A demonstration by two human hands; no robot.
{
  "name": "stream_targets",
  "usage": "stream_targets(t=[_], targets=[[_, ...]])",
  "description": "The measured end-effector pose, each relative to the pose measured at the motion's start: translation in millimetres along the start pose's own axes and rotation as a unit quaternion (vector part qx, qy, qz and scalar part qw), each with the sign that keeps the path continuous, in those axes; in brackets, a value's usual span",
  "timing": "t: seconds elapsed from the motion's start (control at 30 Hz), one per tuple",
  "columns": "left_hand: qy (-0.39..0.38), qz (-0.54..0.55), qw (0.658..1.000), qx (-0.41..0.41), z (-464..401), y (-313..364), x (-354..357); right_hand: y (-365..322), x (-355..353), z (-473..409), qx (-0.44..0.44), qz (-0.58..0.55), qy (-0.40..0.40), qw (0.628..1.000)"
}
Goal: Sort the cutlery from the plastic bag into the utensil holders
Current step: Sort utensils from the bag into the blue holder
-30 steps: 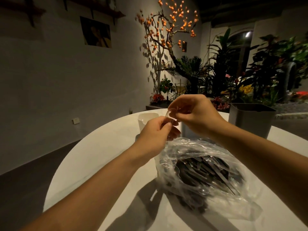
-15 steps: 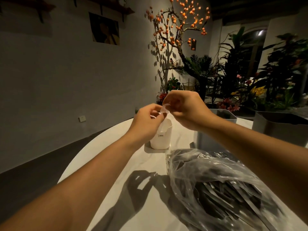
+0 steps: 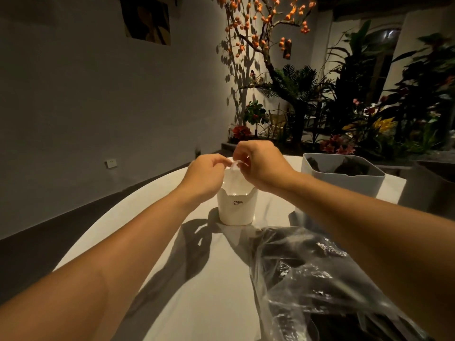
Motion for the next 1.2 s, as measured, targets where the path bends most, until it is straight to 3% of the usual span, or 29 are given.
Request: stream_targets(t=[0.23,0.4,0.6,0.8,0.9,1.03,1.13,1.2], targets=[[0.035,-0.032,0.999,-0.013,-1,-18,9,10,22,1,0.002,0.068,-0.140,0.988],[0.043,-0.019,0.999,-0.002,16,2,0,2,-14,14,0.017,0.046,-0.109,0.993],[0.018,0.023,0.999,0.045,63,38,-3,-17,-67,63,0.032,-0.010,-0.128,0.991],[-0.065,0.076,0.989,0.112,136,73,8,-36,-113,127,0.033,-0.054,-0.151,0.987],[-0.151,0.092,0.977,0.120,166,83,20,-40,-135,156,0.062,-0.088,-0.158,0.982],[-0.201,-0.004,0.974,0.101,194,82,53,-42,-151,198,0.113,-0.118,-0.234,0.958],[-0.154,-0.106,0.973,0.138,204,68,81,-34,-146,230,0.194,-0.138,-0.325,0.915],[-0.115,-0.122,0.975,0.147,207,61,93,-25,-134,250,0.199,-0.048,-0.375,0.904]])
Point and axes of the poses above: each hand's wrist, its own z-axis away from the middle knuckle, its own x-axis out of the palm, y = z × x, the point moved 1 cm from there along -z, towards the middle knuckle, and after that the axes turned 3 degrees about -y, right-handed, at the moved point
